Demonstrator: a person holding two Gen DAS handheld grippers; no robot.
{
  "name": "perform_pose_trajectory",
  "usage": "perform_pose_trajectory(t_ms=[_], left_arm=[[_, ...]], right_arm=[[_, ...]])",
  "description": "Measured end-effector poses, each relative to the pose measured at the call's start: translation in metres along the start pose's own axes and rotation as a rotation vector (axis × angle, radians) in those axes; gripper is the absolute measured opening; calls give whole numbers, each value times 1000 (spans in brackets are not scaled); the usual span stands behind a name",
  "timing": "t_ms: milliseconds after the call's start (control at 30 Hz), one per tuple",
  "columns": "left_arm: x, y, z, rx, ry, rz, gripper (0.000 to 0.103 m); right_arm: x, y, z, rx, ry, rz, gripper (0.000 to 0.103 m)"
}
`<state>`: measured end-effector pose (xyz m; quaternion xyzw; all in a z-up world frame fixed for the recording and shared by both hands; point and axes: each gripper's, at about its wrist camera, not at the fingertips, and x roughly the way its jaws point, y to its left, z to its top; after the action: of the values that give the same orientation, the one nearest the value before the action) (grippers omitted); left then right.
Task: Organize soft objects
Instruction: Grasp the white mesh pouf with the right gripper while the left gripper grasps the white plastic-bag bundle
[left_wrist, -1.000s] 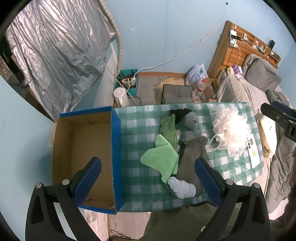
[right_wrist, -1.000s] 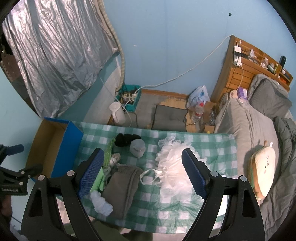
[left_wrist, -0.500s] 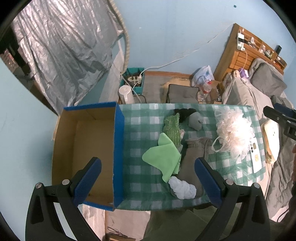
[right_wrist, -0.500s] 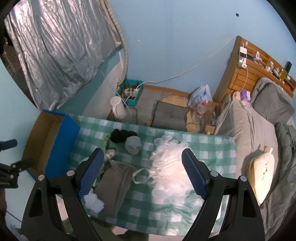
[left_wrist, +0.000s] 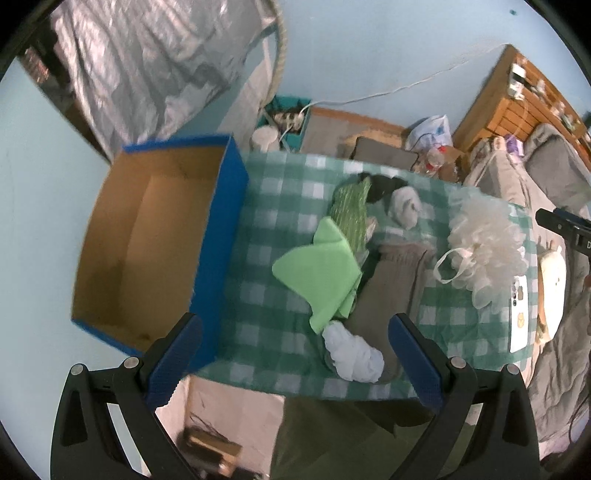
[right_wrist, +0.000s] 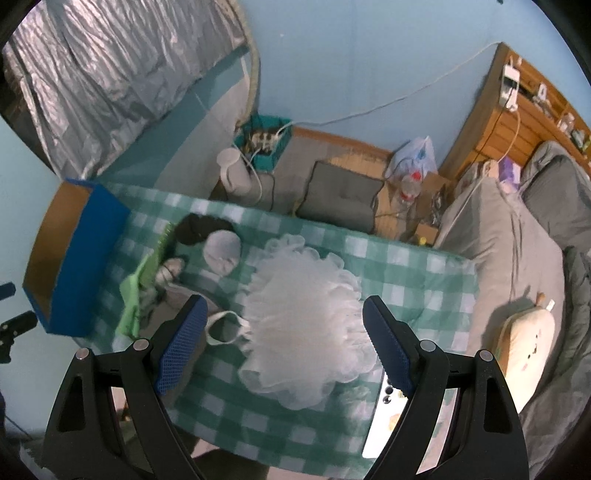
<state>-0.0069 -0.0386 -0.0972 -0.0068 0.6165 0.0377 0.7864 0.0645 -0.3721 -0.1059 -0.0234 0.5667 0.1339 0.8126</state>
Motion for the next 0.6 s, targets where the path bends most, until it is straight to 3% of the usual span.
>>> perform_pose_trajectory(t_ms=[233, 600], left_arm=[[27, -2, -11, -76, 58, 19, 101], [79, -14, -19, -145, 134, 18, 101]], right_arm=[[41, -12, -3, -44, 83, -13, 85], [83, -27, -4, -49, 148, 51, 85]])
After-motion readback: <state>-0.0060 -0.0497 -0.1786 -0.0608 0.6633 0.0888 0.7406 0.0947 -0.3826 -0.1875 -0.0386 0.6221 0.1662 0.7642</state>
